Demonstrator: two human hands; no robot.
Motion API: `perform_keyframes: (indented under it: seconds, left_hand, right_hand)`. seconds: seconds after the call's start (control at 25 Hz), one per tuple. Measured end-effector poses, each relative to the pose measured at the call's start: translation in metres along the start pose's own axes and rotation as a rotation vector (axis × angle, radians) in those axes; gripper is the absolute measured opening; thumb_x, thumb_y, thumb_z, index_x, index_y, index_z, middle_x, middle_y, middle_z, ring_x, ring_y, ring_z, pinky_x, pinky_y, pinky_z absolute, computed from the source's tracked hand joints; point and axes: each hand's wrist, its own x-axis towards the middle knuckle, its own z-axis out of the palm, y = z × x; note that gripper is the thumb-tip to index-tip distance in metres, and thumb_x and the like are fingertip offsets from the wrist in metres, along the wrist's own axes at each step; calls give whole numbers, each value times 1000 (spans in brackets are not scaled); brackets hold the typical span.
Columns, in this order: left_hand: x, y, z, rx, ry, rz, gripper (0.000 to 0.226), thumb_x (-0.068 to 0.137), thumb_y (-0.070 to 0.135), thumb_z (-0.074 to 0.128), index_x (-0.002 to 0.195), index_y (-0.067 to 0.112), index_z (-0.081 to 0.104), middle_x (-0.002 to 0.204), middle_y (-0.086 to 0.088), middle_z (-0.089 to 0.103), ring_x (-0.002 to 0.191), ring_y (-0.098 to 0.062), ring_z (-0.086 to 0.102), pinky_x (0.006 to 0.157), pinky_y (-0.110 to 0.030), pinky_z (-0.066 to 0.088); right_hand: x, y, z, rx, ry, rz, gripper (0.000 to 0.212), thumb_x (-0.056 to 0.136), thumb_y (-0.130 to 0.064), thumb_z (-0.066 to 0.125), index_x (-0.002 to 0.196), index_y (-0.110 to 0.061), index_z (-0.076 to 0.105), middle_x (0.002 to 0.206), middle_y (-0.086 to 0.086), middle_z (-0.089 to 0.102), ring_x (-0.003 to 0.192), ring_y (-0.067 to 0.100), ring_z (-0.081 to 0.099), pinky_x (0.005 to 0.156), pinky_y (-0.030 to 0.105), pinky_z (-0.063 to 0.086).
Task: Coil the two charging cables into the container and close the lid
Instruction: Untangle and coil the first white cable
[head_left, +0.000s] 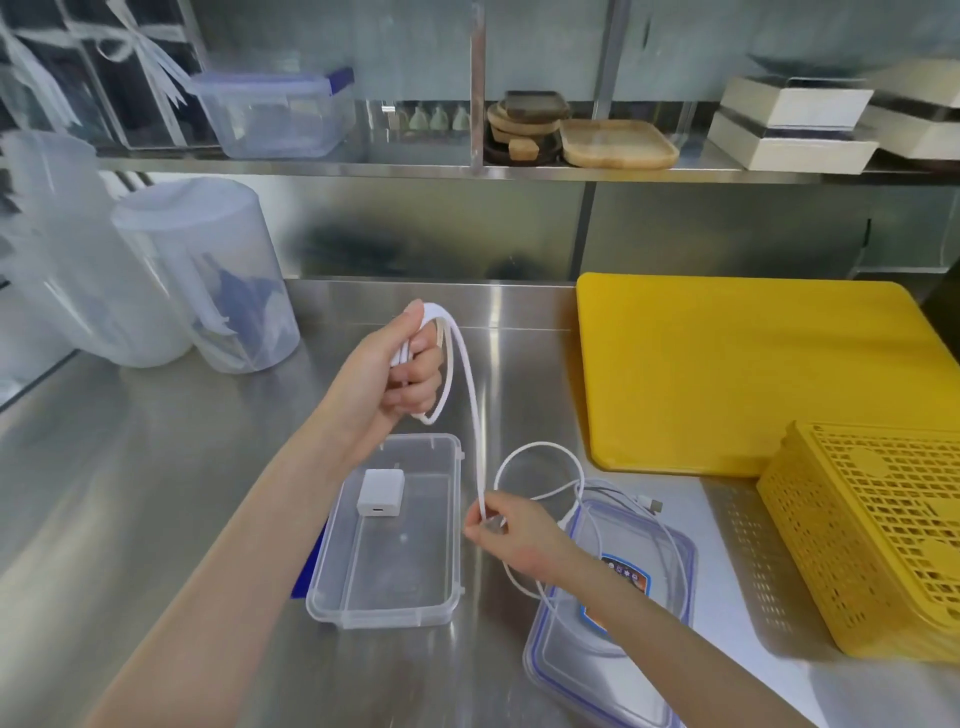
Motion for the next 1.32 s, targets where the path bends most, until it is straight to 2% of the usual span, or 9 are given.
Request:
perform_keyframes:
  seconds: [0.16,0.32,0.48,0.56,0.64,0.84,1.0,1.16,1.32]
  left_hand:
    - [5,26,4,-82,-34,101,51,95,35,28,48,22,42,35,13,29,28,0,22,37,-18,13]
    - [4,43,2,-119,-11,160,52,96,34,27,47,22,40,34,13,28,31,-4,12,40,-19,10]
    - [9,47,0,-98,-19,173,48,95,34,29,50,21,38,35,12,28,28,0,21,38,-18,13]
    - [13,39,-1,-68,-34,139,47,95,33,30,51,21,39,35,12,29,28,0,22,37,-17,14]
    - [16,26,0,-45,-36,87,47,95,33,30,51,20,40,36,11,28,28,-1,21,36,-17,15]
    - [12,-17,3,188,19,-45,40,98,33,29,61,18,33,42,9,32,33,-6,23,39,-17,27]
    - [2,-41,-1,190,13,-197,40,97,33,31,60,18,34,44,9,30,35,-8,25,41,-18,29]
    - [-10,-43,-7,385,-2,-291,37,97,29,34,62,17,35,44,8,25,38,-10,26,42,-18,30]
    - [-15,-39,-12,639,-30,-283,34,96,30,39,64,18,31,46,12,25,41,-7,22,42,-13,27]
  right_hand:
    - [11,21,-4,-218,-59,66,10,88,-19,49,90,-16,59,85,2,63,85,19,56,75,25,41]
    - [21,45,-22,-323,118,173,25,93,-18,42,101,-6,62,102,18,67,91,30,62,78,32,46]
    - [29,26,-56,-46,281,210,30,98,-22,31,95,-11,59,84,8,64,68,17,61,62,27,46]
    - [30,-3,-76,209,337,151,30,98,-22,30,81,-17,55,68,3,57,44,2,53,46,18,41]
    - [25,-35,-97,381,378,61,32,98,-24,30,77,-18,54,58,2,48,32,2,41,38,14,33]
    - [0,-90,-128,688,292,-98,32,99,-27,28,82,-14,53,44,-8,30,38,6,20,36,16,20]
    - [-2,-92,-133,1032,262,-50,33,99,-27,29,77,-14,50,37,-9,32,32,4,19,31,15,19]
    - [1,-73,-131,970,374,26,24,96,-18,36,76,-13,48,42,-8,40,35,4,25,34,15,22]
    - [-1,-59,-115,772,288,64,23,97,-20,38,89,-15,59,66,0,63,45,5,51,49,17,46]
